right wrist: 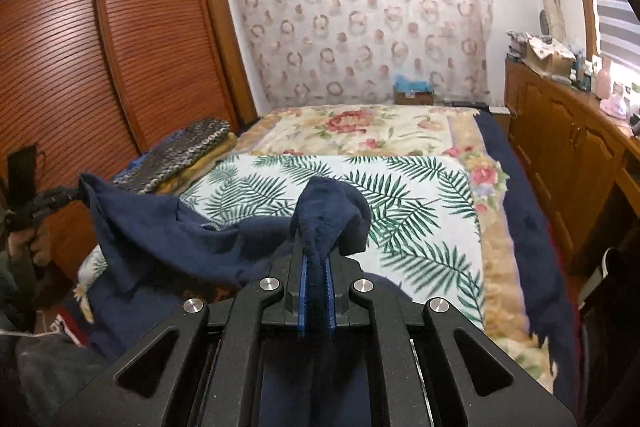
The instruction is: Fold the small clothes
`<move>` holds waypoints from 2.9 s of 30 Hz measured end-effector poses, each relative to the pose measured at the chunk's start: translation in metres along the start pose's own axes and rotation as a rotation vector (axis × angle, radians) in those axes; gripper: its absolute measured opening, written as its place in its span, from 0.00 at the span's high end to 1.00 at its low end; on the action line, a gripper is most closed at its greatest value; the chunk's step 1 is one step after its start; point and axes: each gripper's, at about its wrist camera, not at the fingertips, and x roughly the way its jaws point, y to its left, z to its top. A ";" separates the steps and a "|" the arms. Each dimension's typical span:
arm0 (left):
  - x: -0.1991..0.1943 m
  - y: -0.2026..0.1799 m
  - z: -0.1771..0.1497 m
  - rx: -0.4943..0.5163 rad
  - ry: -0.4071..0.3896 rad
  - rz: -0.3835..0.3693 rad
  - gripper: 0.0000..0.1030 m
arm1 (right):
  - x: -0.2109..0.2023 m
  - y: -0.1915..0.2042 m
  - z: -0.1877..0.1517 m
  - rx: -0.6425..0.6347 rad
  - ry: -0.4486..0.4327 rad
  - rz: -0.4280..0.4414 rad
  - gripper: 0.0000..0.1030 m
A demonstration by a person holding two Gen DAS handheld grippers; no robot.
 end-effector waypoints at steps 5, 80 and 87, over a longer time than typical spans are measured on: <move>-0.008 -0.001 -0.015 -0.013 0.040 -0.008 0.88 | -0.019 0.005 -0.017 -0.016 0.058 -0.007 0.96; -0.084 0.004 0.097 0.033 -0.305 -0.033 0.96 | -0.082 0.045 0.057 -0.169 -0.165 0.012 0.89; -0.141 0.012 0.131 0.050 -0.458 -0.010 0.96 | -0.144 0.069 0.112 -0.246 -0.308 -0.024 0.89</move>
